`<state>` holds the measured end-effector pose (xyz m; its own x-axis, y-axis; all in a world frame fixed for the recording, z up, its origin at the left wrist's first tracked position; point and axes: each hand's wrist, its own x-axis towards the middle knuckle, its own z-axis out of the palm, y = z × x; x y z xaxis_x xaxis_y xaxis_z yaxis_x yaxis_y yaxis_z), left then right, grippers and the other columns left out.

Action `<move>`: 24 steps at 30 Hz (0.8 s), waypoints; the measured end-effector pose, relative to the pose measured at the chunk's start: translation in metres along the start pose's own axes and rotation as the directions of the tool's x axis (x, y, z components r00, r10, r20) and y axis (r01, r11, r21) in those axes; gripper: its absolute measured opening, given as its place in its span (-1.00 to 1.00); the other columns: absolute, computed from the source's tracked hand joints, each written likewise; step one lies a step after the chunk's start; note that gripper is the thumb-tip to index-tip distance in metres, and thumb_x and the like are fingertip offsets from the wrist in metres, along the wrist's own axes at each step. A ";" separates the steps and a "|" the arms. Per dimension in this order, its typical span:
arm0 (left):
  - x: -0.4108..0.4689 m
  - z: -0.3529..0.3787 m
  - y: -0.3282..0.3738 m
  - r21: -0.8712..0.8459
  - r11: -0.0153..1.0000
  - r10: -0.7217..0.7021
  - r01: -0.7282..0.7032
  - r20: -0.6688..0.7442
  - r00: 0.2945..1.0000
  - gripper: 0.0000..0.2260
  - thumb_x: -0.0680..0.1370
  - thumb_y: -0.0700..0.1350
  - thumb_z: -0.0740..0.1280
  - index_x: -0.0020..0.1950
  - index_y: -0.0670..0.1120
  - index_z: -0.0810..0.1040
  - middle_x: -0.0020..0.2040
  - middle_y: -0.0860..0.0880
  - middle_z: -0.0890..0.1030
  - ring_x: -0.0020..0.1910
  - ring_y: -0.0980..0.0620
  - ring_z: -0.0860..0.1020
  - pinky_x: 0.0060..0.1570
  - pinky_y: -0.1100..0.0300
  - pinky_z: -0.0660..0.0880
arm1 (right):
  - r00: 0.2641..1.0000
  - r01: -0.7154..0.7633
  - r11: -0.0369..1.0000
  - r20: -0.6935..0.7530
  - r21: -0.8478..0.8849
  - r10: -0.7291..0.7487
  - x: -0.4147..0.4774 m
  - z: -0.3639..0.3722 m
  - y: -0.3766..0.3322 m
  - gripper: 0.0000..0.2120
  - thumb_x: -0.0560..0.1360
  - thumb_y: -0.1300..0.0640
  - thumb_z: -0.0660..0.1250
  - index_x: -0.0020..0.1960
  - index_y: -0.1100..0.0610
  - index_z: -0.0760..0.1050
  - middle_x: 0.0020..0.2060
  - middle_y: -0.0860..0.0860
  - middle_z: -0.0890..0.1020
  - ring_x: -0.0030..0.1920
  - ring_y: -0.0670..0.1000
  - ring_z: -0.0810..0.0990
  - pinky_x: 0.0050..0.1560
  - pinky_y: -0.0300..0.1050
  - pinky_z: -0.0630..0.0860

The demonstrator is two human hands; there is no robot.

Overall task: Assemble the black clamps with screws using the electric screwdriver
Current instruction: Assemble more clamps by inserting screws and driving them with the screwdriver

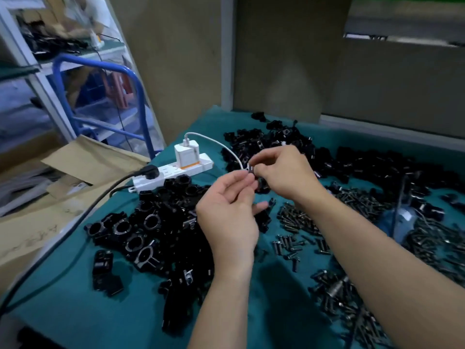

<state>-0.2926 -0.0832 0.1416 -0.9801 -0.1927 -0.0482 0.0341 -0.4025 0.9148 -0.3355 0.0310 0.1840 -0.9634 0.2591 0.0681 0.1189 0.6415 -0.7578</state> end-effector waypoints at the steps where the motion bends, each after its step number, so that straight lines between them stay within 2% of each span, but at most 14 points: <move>1: 0.003 0.013 -0.003 0.016 1.000 -0.005 0.005 0.019 1.000 -0.78 0.54 -0.38 0.47 -0.04 -0.05 0.69 -0.16 -0.01 0.77 -0.19 0.04 0.75 -0.33 0.24 0.63 | 0.999 -0.042 0.998 -0.020 -0.037 0.042 0.002 -0.009 0.013 -0.84 0.51 0.13 0.42 -0.05 -0.11 0.72 -0.13 -0.13 0.75 -0.08 -0.13 0.67 -0.03 -0.21 0.54; 2: 0.006 0.027 -0.008 0.053 0.999 -0.009 0.007 0.027 1.000 -0.84 0.53 -0.30 0.51 -0.06 -0.03 0.70 -0.21 0.00 0.76 -0.27 0.06 0.74 -0.34 0.23 0.61 | 0.996 -0.083 0.994 -0.041 -0.070 0.080 0.003 -0.016 0.026 -0.82 0.50 0.13 0.43 0.04 -0.09 0.71 -0.05 -0.07 0.75 -0.07 -0.10 0.66 -0.05 -0.22 0.51; 4: 0.008 0.056 -0.020 0.224 0.974 0.028 -0.023 -0.019 0.999 -0.94 0.52 -0.01 0.53 -0.14 0.06 0.70 -0.31 0.11 0.72 -0.37 0.15 0.66 -0.32 0.17 0.58 | 0.988 -0.147 0.975 -0.062 -0.167 0.139 0.013 -0.031 0.049 -0.63 0.52 0.13 0.44 0.32 -0.03 0.62 0.18 0.07 0.70 0.04 0.02 0.65 -0.03 -0.18 0.49; 5: 0.008 0.069 -0.026 0.315 0.949 0.059 -0.035 -0.065 0.996 -0.86 0.50 0.14 0.47 -0.17 0.10 0.69 -0.32 0.17 0.69 -0.35 0.19 0.63 -0.25 0.13 0.58 | 0.988 -0.156 0.950 -0.033 -0.271 0.153 0.020 -0.037 0.059 -0.49 0.55 0.11 0.42 0.48 0.00 0.48 0.34 0.14 0.60 0.22 0.11 0.60 0.09 -0.13 0.50; 6: 0.009 0.081 -0.035 0.379 0.925 0.083 -0.044 -0.089 0.993 -0.83 0.49 0.20 0.40 -0.16 0.14 0.68 -0.30 0.21 0.67 -0.29 0.21 0.61 -0.15 0.08 0.59 | 0.985 -0.153 0.915 0.015 -0.373 0.171 0.029 -0.043 0.067 -0.36 0.57 0.09 0.41 0.61 0.02 0.29 0.51 0.17 0.43 0.42 0.18 0.47 0.29 -0.05 0.46; 7: 0.009 0.091 -0.042 0.407 0.910 0.118 -0.080 -0.068 0.991 -0.87 0.49 0.16 0.37 -0.10 0.17 0.67 -0.25 0.23 0.67 -0.20 0.23 0.60 -0.02 0.05 0.59 | 0.981 -0.145 0.892 0.054 -0.429 0.185 0.039 -0.046 0.074 -0.27 0.59 0.10 0.38 0.67 0.03 0.12 0.60 0.18 0.25 0.55 0.21 0.29 0.47 0.03 0.35; 8: 0.009 0.098 -0.050 0.425 0.896 0.150 -0.131 -0.013 0.989 -0.86 0.50 0.07 0.36 0.02 0.19 0.67 -0.14 0.24 0.68 -0.07 0.23 0.60 0.10 0.03 0.57 | 0.979 -0.137 0.887 0.074 -0.440 0.188 0.048 -0.048 0.079 -0.23 0.61 0.13 0.36 0.69 0.03 0.03 0.64 0.18 0.13 0.61 0.23 0.16 0.55 0.09 0.26; 10: 0.012 0.106 -0.067 0.461 0.847 0.230 -0.265 0.131 0.964 -0.63 0.53 -0.16 0.33 0.32 0.11 0.58 0.22 0.23 0.60 0.27 0.17 0.51 0.34 0.07 0.46 | 0.986 -0.120 0.903 0.056 -0.413 0.157 0.067 -0.048 0.089 -0.20 0.59 0.22 0.33 0.70 0.01 -0.01 0.65 0.17 0.07 0.63 0.23 0.07 0.59 0.12 0.17; 12: 0.023 0.110 -0.081 0.512 0.776 0.283 -0.368 0.239 0.929 -0.49 0.56 -0.31 0.26 0.49 0.00 0.47 0.46 0.09 0.48 0.52 0.09 0.35 0.54 0.11 0.28 | 0.988 -0.101 0.901 0.062 -0.423 0.140 0.079 -0.043 0.101 -0.14 0.57 0.21 0.38 0.70 -0.04 -0.04 0.67 0.14 0.02 0.65 0.21 0.02 0.61 0.13 0.11; 14: 0.033 0.107 -0.093 0.564 0.713 0.240 -0.417 0.363 0.900 -0.39 0.56 -0.41 0.23 0.58 -0.02 0.39 0.61 0.06 0.34 0.64 0.11 0.16 0.63 0.17 0.09 | 0.989 -0.052 0.852 0.093 -0.520 0.117 0.087 -0.037 0.114 -0.13 0.56 0.06 0.42 0.69 -0.03 -0.03 0.65 0.15 0.12 0.63 0.21 0.12 0.59 0.14 0.18; 16: 0.038 0.108 -0.101 0.617 0.653 0.162 -0.439 0.453 0.877 -0.30 0.51 -0.45 0.22 0.60 0.01 0.36 0.64 0.08 0.27 0.66 0.15 0.08 0.65 0.11 0.04 | 0.997 0.004 0.769 0.062 -0.639 0.047 0.097 -0.033 0.127 -0.23 0.56 -0.03 0.38 0.66 0.03 0.09 0.52 0.16 0.32 0.51 0.23 0.32 0.45 0.12 0.31; 19: 0.038 0.109 -0.110 0.707 0.553 0.086 -0.441 0.478 0.874 -0.26 0.49 -0.41 0.27 0.63 0.00 0.26 0.66 0.05 0.22 0.67 0.12 0.02 0.67 0.08 -0.02 | 0.998 0.008 0.723 -0.038 -0.691 -0.047 0.110 -0.029 0.137 -0.45 0.56 0.07 0.33 0.52 0.08 0.30 0.38 0.14 0.44 0.40 0.24 0.40 0.35 0.12 0.35; 22: 0.041 0.110 -0.115 0.785 0.474 0.022 -0.399 0.442 0.897 -0.19 0.53 -0.35 0.31 0.70 -0.02 0.03 0.71 0.04 0.04 0.68 0.11 -0.12 0.66 0.12 -0.15 | 0.999 0.008 0.708 -0.025 -0.707 -0.036 0.118 -0.031 0.136 -0.54 0.52 0.21 0.34 0.40 0.13 0.40 0.26 0.15 0.52 0.32 0.25 0.45 0.27 0.10 0.41; 24: 0.043 0.110 -0.116 0.803 0.450 0.013 -0.392 0.432 0.902 -0.20 0.55 -0.31 0.29 0.71 -0.03 0.00 0.71 0.03 0.04 0.68 0.09 -0.11 0.66 0.13 -0.18 | 0.998 0.008 0.743 -0.042 -0.670 -0.048 0.119 -0.037 0.134 -0.71 0.47 0.32 0.32 0.16 0.10 0.50 -0.02 0.10 0.58 0.18 0.23 0.53 0.09 0.04 0.42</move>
<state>-0.3607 0.0536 0.0775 -0.9678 0.2080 0.1419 0.2421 0.6130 0.7521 -0.4254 0.1741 0.1145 -0.9571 0.2579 0.1321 0.2416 0.9619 -0.1278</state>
